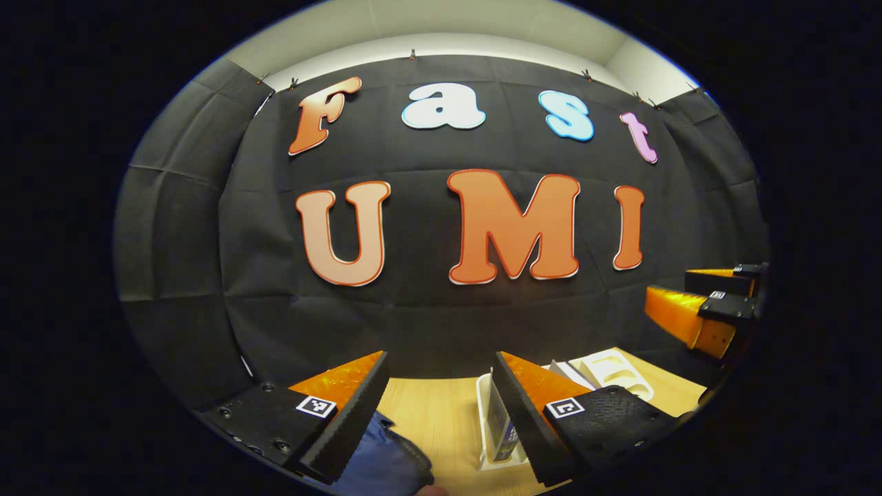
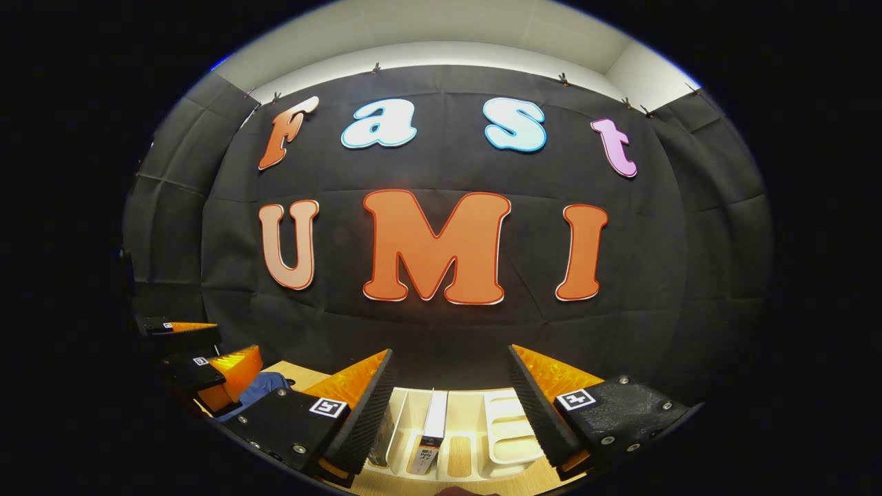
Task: Open the schoolbag, grab two books from the bookshelf and put them into the schoolbag.
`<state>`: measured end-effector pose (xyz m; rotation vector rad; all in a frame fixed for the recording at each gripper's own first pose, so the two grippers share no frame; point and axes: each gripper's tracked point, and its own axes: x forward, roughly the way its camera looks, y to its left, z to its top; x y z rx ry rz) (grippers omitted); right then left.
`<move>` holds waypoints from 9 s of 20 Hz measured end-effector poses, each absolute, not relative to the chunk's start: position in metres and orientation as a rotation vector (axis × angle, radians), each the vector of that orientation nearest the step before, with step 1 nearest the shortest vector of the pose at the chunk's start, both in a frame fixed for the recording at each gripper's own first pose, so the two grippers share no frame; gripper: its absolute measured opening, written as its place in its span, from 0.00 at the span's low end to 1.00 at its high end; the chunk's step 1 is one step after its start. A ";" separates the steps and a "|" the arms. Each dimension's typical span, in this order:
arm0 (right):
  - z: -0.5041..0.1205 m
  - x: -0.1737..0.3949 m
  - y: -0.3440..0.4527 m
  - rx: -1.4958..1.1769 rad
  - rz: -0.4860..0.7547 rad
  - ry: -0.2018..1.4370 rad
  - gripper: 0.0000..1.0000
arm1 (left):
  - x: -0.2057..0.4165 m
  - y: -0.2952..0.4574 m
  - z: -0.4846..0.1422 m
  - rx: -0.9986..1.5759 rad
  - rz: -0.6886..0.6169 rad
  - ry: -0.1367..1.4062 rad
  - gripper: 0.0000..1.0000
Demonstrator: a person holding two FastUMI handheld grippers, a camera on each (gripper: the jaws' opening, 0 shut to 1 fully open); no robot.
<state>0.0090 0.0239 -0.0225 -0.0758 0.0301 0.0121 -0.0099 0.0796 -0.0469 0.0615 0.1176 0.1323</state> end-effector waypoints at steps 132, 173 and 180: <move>-0.266 0.112 0.156 -0.160 0.092 1.267 0.42 | 0.014 0.268 -0.173 0.373 -0.097 0.977 0.01; -0.082 0.080 0.129 0.343 0.239 1.000 0.22 | 0.045 0.270 -0.153 0.359 -0.148 1.061 0.01; -0.124 0.047 0.180 0.536 0.332 1.057 0.22 | 0.051 0.262 -0.155 0.365 -0.173 1.083 0.01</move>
